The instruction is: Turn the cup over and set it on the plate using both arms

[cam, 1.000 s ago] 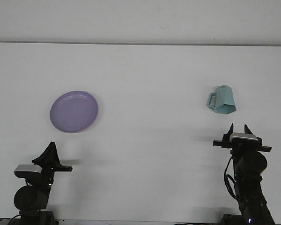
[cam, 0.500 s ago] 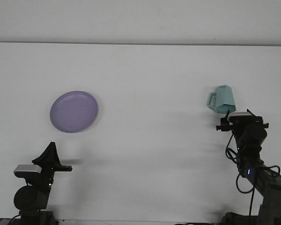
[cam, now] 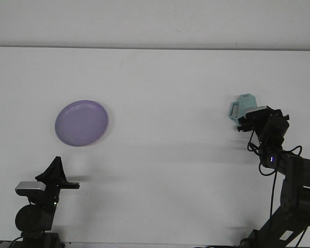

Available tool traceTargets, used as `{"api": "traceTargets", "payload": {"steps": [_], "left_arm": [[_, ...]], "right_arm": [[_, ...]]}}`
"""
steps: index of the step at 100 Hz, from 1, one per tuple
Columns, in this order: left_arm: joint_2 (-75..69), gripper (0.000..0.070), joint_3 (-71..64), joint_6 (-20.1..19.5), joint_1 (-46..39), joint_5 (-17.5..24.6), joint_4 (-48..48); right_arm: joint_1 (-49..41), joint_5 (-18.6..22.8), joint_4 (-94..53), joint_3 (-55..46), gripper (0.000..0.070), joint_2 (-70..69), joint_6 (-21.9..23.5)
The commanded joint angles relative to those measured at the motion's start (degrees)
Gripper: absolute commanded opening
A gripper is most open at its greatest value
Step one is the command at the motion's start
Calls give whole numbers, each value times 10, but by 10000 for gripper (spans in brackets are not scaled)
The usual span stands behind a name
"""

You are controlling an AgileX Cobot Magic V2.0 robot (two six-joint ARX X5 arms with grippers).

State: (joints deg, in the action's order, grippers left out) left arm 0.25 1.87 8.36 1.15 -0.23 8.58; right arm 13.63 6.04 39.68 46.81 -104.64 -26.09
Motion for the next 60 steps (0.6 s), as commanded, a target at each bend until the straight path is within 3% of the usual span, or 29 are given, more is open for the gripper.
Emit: {"api": "traceTargets", "payload": {"steps": [1, 13, 42, 60], "left_arm": [[-1, 12, -10, 1, 0, -2, 7], [-1, 12, -10, 1, 0, -2, 7], [-1, 12, -10, 1, 0, -2, 5], [-1, 12, -10, 1, 0, -2, 6]], "right_arm": [[3, 2, 6, 21, 469, -26, -21], [6, 13, 6, 43, 423, -54, -26], [7, 60, 8, 50, 13, -62, -25], [7, 61, 5, 50, 12, -56, 9]]}}
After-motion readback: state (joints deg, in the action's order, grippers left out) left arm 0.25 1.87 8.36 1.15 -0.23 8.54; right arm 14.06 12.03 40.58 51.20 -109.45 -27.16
